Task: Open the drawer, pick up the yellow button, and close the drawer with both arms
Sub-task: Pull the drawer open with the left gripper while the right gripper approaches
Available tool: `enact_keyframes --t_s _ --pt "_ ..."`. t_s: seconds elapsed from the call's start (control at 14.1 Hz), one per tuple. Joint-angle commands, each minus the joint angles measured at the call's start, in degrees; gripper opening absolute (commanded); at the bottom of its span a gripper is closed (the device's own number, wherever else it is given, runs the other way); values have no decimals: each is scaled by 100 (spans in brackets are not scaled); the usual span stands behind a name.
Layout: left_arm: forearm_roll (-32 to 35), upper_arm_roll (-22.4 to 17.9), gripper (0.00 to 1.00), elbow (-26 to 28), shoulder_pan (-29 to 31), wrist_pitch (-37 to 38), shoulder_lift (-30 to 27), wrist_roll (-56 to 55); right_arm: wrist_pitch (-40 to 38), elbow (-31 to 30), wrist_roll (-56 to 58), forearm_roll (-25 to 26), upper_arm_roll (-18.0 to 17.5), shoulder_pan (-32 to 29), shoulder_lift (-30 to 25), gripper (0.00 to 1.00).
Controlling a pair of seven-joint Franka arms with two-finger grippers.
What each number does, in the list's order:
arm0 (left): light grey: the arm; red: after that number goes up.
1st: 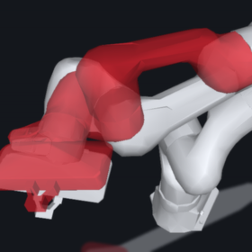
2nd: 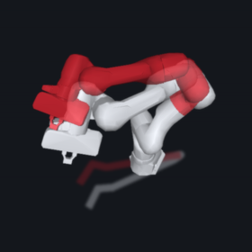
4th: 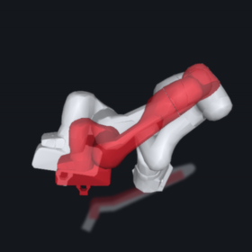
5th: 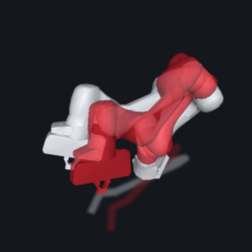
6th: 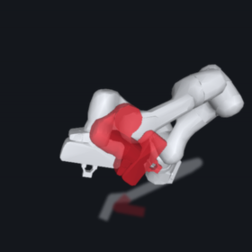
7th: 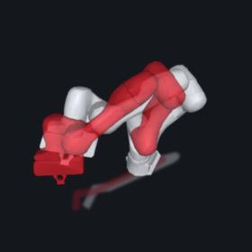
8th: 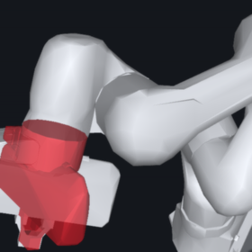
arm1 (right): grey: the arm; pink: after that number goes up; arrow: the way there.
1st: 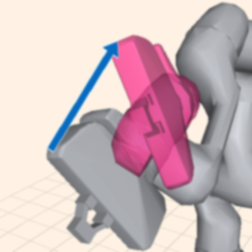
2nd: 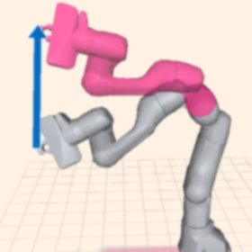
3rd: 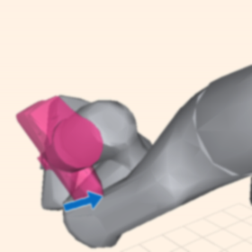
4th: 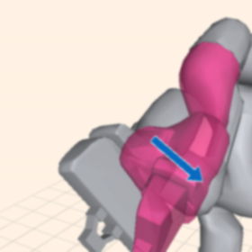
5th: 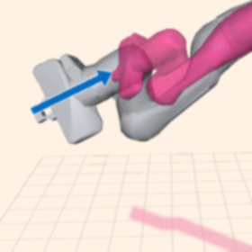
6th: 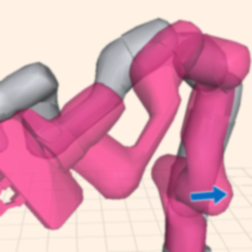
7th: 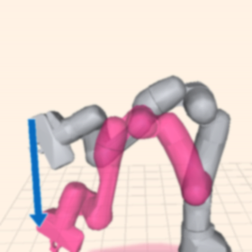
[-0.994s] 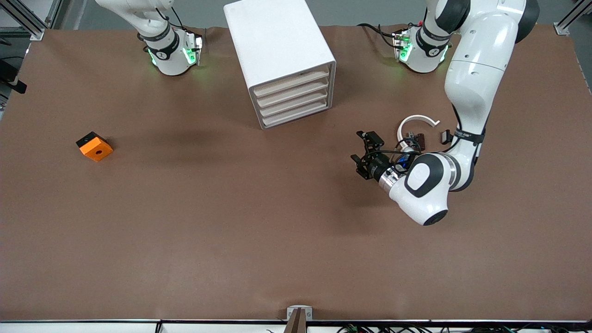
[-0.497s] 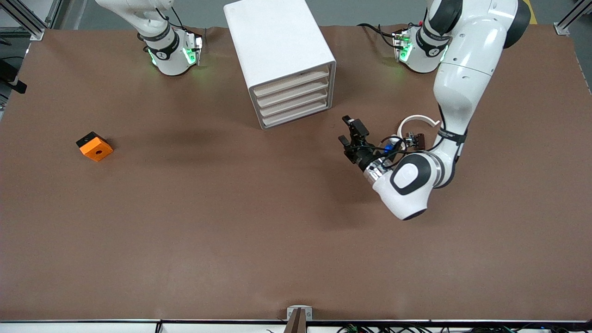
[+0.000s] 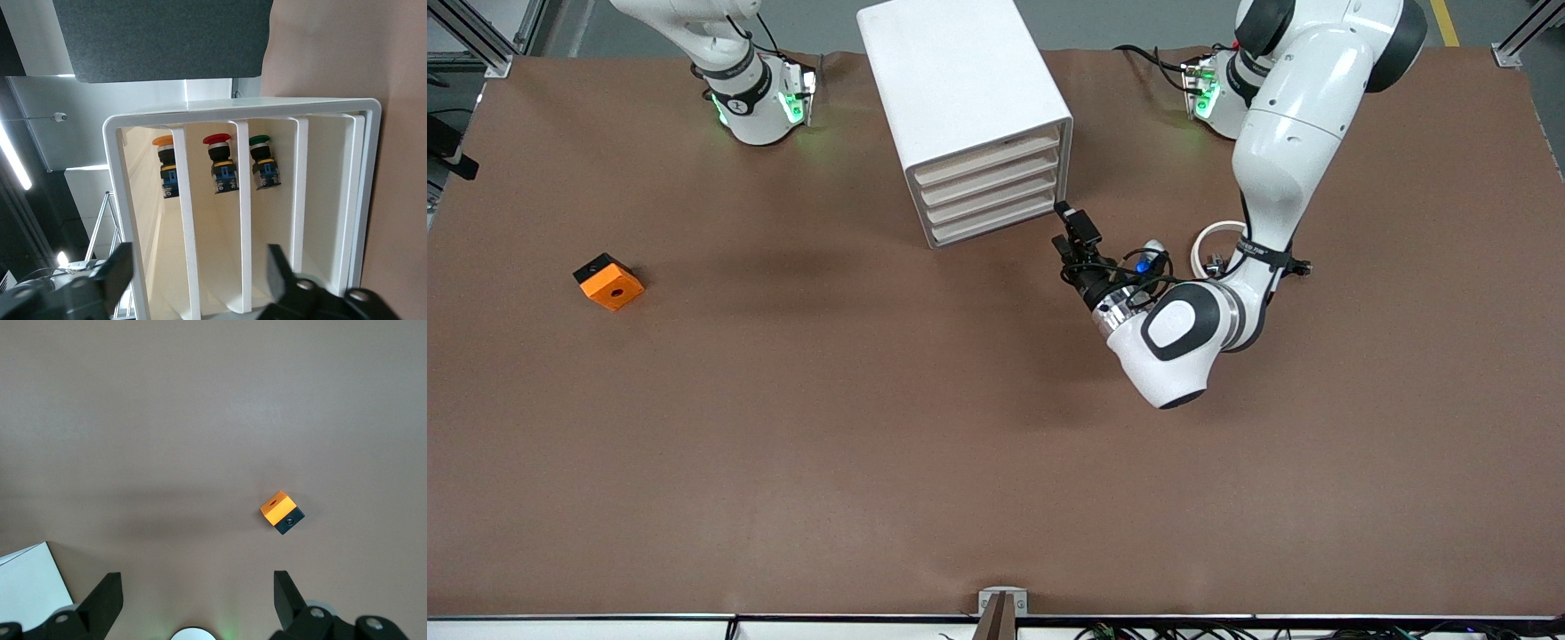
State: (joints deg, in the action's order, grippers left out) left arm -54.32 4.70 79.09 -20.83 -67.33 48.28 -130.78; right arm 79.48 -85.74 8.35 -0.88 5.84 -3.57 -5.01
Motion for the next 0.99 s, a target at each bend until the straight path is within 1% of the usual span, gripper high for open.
enact_keyframes --t_s 0.0,0.07,0.14,0.35,0.43,0.71,0.85,0.92 --pt "-157 5 57 -43 -201 71 -3 -158 -20 -13 27 18 -39 -30 -44 100" --pt "-166 22 55 -17 -280 80 -12 -158 -12 -4 27 18 -39 -39 -10 100" --pt "-166 83 55 -8 -298 80 -12 -158 -29 83 35 -43 -39 -74 60 100" --pt "-166 268 55 70 -307 98 -21 -193 -29 84 27 -52 -21 -74 157 100" --pt "-166 277 54 149 -307 185 -38 -281 -29 83 18 -52 -21 -48 306 100" --pt "-149 286 54 589 -281 326 -223 -317 -29 66 44 -52 -30 -30 403 100" --pt "-140 295 54 835 -290 326 -345 -308 -29 92 35 -52 -30 -39 771 100" --pt "-140 347 54 914 -290 318 -372 -299 -29 92 53 -43 -30 -65 773 100"
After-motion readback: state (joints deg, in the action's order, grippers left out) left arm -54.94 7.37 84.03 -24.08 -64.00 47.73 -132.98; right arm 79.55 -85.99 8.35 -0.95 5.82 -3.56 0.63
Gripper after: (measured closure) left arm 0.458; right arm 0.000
